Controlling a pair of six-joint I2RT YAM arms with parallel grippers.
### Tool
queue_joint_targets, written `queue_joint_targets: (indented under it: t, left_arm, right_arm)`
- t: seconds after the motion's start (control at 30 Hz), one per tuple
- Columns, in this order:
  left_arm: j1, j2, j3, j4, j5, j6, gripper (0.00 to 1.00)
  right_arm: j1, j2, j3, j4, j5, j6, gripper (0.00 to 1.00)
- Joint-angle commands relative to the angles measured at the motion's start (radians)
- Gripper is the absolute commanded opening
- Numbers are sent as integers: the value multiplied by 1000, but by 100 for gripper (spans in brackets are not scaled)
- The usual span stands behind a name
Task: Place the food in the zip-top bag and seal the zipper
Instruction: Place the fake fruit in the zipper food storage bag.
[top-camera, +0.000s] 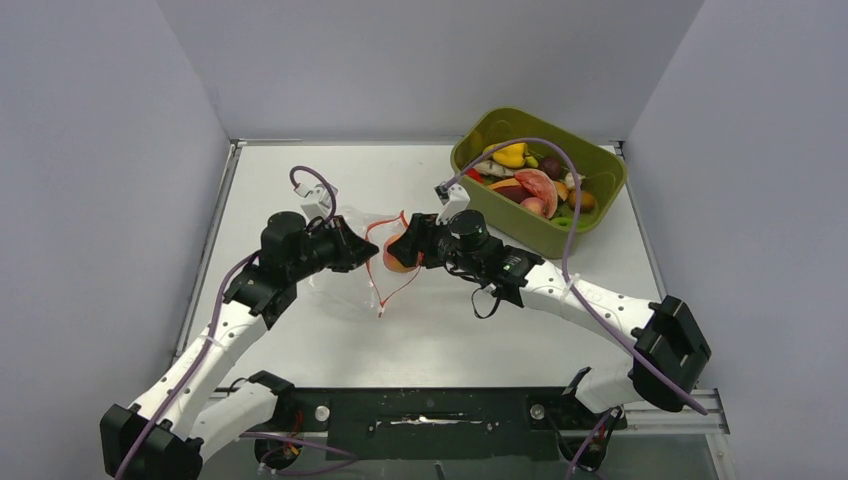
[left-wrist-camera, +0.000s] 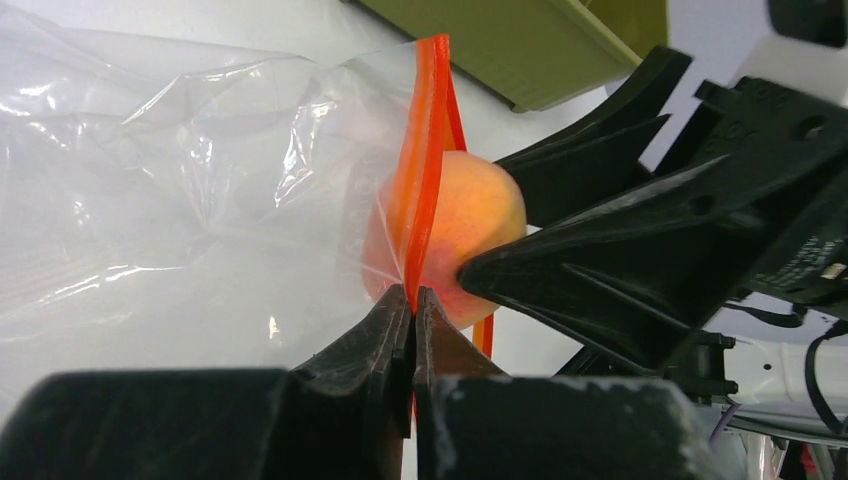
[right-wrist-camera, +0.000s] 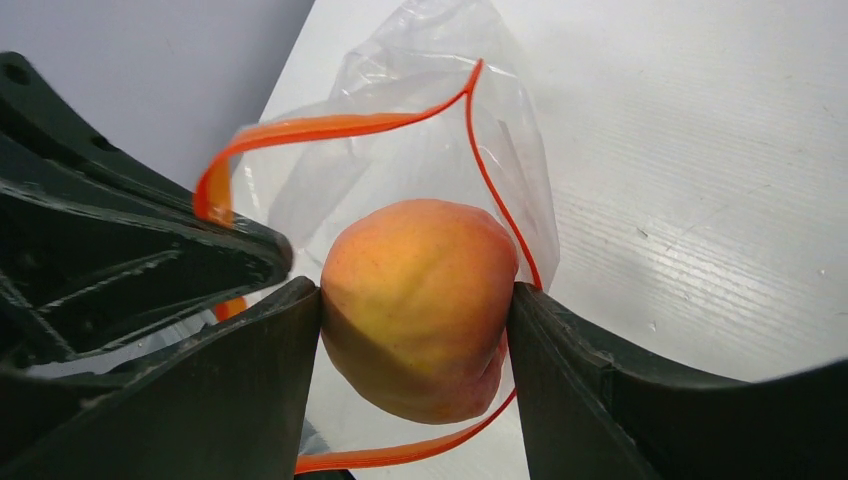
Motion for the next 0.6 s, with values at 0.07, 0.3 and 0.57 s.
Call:
queue_joint_targets:
  t: [0.07, 0.3, 0.57]
  left_arm:
    - [-2, -24, 10, 106, 8, -13, 0]
    - [-3, -12, 3, 109, 8, -9, 0]
    - [-2, -1, 13, 51, -42, 43, 0]
  right_arm:
    - [2, 3, -19, 22, 11, 3, 55]
    - [3, -6, 45, -40, -15, -11, 72]
    - [2, -16, 109, -94, -58, -4, 82]
